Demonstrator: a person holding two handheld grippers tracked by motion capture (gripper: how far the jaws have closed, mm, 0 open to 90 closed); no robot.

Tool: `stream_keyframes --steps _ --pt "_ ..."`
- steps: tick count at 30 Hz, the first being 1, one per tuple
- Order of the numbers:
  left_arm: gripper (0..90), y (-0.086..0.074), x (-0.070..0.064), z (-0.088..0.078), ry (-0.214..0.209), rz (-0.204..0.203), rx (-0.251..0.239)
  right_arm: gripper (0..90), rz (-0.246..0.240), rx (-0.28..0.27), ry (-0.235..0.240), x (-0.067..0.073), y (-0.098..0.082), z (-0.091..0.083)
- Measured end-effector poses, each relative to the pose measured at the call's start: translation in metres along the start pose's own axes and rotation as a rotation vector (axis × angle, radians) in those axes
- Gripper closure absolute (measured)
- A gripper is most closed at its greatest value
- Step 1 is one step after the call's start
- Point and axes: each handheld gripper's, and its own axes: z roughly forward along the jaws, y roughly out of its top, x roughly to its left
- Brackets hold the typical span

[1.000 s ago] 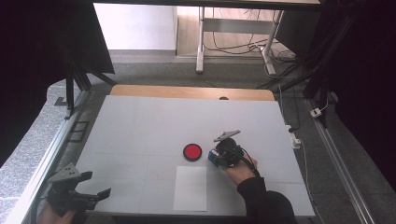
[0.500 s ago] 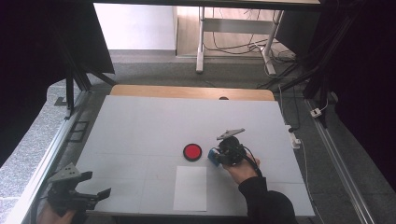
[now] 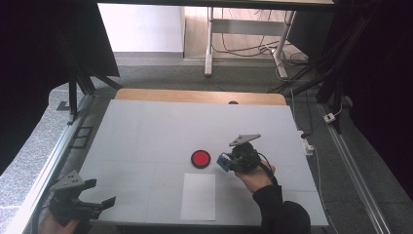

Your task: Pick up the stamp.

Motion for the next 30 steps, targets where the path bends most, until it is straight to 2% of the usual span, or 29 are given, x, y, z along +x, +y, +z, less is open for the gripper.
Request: stream_keyframes --steps 5,20,24,30 --pt "1.7 0.0 0.001 -0.001 -0.006 -0.004 -0.004 71.2 -0.008 -0.026 0.014 0.002 0.0 -0.006" --pt "3.5 -0.001 0.0 -0.001 -0.01 0.003 -0.012 71.2 -0.073 -0.098 0.063 0.014 -0.003 -0.029" --pt "3.6 -0.001 0.001 -0.002 -0.025 0.002 -0.014 71.2 -0.091 -0.106 0.075 0.018 -0.003 -0.034" --pt "2.6 -0.001 0.001 -0.003 -0.067 0.003 -0.023 71.2 -0.107 -0.126 0.098 0.024 -0.003 -0.04"
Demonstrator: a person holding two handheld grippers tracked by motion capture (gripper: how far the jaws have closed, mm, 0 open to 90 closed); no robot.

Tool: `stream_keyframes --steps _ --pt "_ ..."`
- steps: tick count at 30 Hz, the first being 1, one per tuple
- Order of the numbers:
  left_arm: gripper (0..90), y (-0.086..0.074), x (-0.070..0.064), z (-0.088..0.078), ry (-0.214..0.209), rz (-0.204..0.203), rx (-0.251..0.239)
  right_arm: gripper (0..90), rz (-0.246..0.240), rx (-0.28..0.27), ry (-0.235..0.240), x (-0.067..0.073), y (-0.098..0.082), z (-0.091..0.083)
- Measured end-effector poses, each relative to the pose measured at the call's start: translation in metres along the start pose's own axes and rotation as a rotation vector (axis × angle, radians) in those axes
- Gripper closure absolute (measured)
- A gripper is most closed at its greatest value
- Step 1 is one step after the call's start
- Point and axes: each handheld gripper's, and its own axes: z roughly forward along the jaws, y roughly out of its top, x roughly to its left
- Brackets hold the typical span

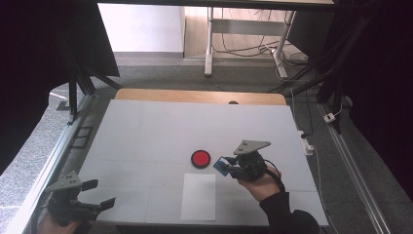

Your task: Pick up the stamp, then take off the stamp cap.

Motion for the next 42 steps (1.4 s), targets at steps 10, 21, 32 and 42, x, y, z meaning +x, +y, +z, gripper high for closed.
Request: stream_keyframes --steps 10,21,32,42 --pt "2.3 0.0 0.0 0.0 -0.005 0.005 0.001 71.2 -0.022 -0.015 0.049 0.017 0.006 -0.002" --pt "0.6 0.001 -0.003 0.001 0.008 0.022 0.009 71.2 -0.035 -0.011 0.068 0.021 0.008 -0.002" --pt "0.0 0.007 -0.007 0.002 -0.02 0.07 -0.043 71.2 -0.028 -0.037 0.09 0.024 0.01 -0.002" --pt "0.0 0.016 -0.011 0.012 -0.061 0.114 -0.048 71.1 -0.048 -0.046 0.118 0.029 0.014 -0.004"
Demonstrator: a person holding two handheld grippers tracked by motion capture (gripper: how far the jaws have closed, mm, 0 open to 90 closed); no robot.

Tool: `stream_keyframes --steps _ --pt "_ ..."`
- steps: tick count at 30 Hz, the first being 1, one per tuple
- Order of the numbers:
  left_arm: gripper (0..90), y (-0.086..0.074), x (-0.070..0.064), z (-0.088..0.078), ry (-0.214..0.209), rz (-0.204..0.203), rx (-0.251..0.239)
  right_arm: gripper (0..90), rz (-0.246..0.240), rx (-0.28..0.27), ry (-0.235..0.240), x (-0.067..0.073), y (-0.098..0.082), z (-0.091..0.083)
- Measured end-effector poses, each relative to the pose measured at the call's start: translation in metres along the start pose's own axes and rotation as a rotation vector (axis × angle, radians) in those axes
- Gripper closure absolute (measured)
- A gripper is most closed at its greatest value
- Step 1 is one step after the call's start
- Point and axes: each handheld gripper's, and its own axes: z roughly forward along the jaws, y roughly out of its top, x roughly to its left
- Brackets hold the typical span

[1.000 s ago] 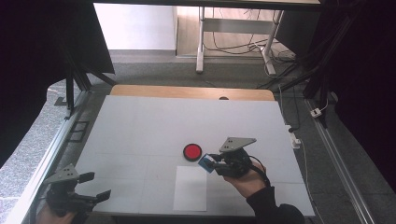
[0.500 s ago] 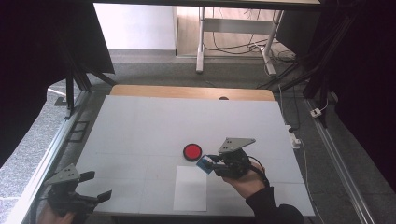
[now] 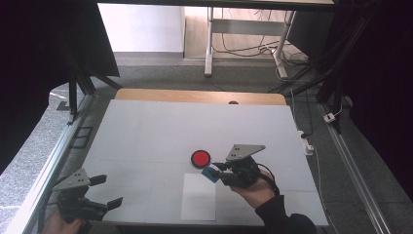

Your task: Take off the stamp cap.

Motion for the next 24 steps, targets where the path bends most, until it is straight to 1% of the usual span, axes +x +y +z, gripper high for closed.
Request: stream_keyframes --steps 2,5,7,9,12,14,17,18,20,21,22,24 --pt "0.0 0.003 -0.002 0.003 -0.003 0.012 -0.002 71.2 -0.005 -0.001 0.007 0.002 0.002 0.0" --pt "0.0 0.007 -0.004 0.009 -0.005 0.045 0.006 71.2 0.0 -0.011 0.024 0.003 0.003 0.0" --pt "0.0 0.01 -0.004 0.013 -0.026 0.044 0.008 71.2 -0.001 -0.009 0.028 0.003 0.004 0.0" --pt "0.0 0.013 -0.005 0.017 -0.054 0.032 0.013 71.1 -0.003 -0.01 0.04 0.004 0.005 0.0" --pt "0.0 0.018 -0.008 0.024 -0.076 0.046 0.019 71.2 -0.012 -0.008 0.043 0.005 0.006 -0.001" --pt "0.0 0.024 -0.01 0.03 -0.091 0.06 0.026 71.2 -0.018 -0.016 0.052 0.005 0.007 -0.001" --pt "0.0 0.029 -0.01 0.034 -0.098 0.065 0.023 71.2 -0.028 -0.02 0.056 0.007 0.008 -0.003" --pt "0.0 0.033 -0.011 0.038 -0.108 0.077 0.023 71.2 -0.033 -0.026 0.061 0.007 0.008 -0.003" --pt "0.0 0.035 -0.011 0.04 -0.111 0.083 0.023 71.1 -0.039 -0.027 0.063 0.009 0.009 -0.003" --pt "0.0 0.04 -0.012 0.044 -0.114 0.1 0.022 71.2 -0.041 -0.028 0.063 0.009 0.01 -0.003" --pt "0.0 0.042 -0.012 0.046 -0.118 0.105 0.021 71.2 -0.039 -0.032 0.067 0.01 0.01 -0.003" --pt "0.0 0.045 -0.013 0.048 -0.123 0.105 0.021 71.2 -0.043 -0.034 0.064 0.011 0.011 -0.003"
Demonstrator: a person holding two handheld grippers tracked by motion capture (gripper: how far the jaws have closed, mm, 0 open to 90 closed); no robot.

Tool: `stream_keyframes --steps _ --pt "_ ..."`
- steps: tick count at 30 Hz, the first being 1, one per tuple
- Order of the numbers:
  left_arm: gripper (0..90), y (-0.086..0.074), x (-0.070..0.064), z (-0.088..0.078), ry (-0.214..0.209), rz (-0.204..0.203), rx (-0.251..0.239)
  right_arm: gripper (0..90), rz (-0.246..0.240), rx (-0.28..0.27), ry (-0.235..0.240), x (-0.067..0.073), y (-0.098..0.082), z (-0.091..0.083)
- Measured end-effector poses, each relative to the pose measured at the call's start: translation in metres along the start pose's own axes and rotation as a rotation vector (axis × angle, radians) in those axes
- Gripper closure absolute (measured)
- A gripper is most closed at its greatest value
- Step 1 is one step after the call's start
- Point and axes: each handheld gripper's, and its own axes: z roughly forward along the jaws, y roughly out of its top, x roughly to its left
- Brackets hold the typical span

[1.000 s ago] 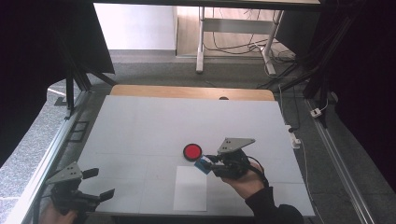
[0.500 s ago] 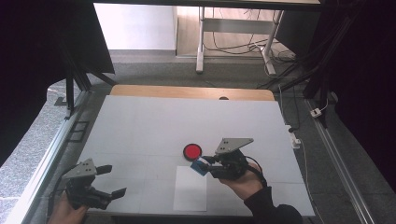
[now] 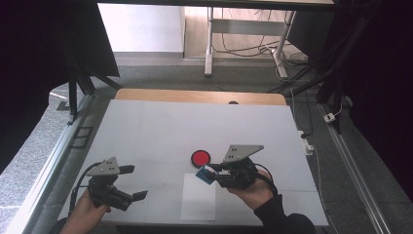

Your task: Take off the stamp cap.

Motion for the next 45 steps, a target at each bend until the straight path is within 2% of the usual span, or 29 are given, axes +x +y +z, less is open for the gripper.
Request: stream_keyframes --steps 3,6,9,11,14,15,19,24,26,28,32,33,37,40,42,45 --pt "0.0 0.006 0.0 0.007 -0.017 0.014 0.012 71.2 0.004 -0.009 0.007 0.0 0.001 0.0" --pt "0.0 0.01 0.0 0.016 -0.051 0.018 0.016 71.2 0.004 -0.007 0.006 0.0 0.001 -0.001" --pt "0.0 0.017 -0.004 0.025 -0.077 0.042 0.027 71.2 0.004 -0.01 0.013 0.002 0.002 -0.001" --pt "0.0 0.019 -0.005 0.027 -0.081 0.042 0.029 71.2 -0.002 -0.01 0.02 0.003 0.003 -0.001" --pt "0.0 0.028 -0.008 0.037 -0.121 0.051 0.038 71.2 -0.007 -0.013 0.028 0.005 0.004 -0.001" --pt "0.0 0.028 -0.008 0.037 -0.121 0.051 0.038 71.2 -0.008 -0.015 0.031 0.005 0.005 -0.001" --pt "0.0 0.04 -0.013 0.05 -0.147 0.09 0.05 71.2 -0.01 -0.028 0.042 0.006 0.006 -0.001" --pt "0.0 0.05 -0.016 0.059 -0.156 0.125 0.044 71.2 -0.009 -0.033 0.06 0.007 0.006 -0.002" --pt "0.0 0.055 -0.017 0.064 -0.171 0.128 0.044 71.2 -0.019 -0.039 0.072 0.009 0.008 -0.002" --pt "0.0 0.059 -0.019 0.07 -0.206 0.143 0.041 71.2 -0.024 -0.045 0.079 0.01 0.009 -0.002" --pt "0.4 0.061 -0.023 0.084 -0.255 0.172 0.047 71.2 -0.036 -0.047 0.092 0.013 0.01 -0.002" --pt "0.0 0.061 -0.025 0.09 -0.274 0.191 0.056 71.2 -0.038 -0.048 0.096 0.013 0.01 -0.002" --pt "0.0 0.06 -0.027 0.095 -0.292 0.219 0.061 71.2 -0.048 -0.052 0.119 0.016 0.01 0.0" --pt "0.0 0.059 -0.028 0.098 -0.33 0.229 0.048 71.2 -0.058 -0.051 0.142 0.018 0.009 0.003" --pt "0.3 0.058 -0.028 0.098 -0.335 0.235 0.042 71.2 -0.062 -0.046 0.149 0.019 0.009 0.004" --pt "6.2 0.056 -0.03 0.098 -0.362 0.26 0.031 71.2 -0.074 -0.037 0.186 0.022 0.009 0.008"
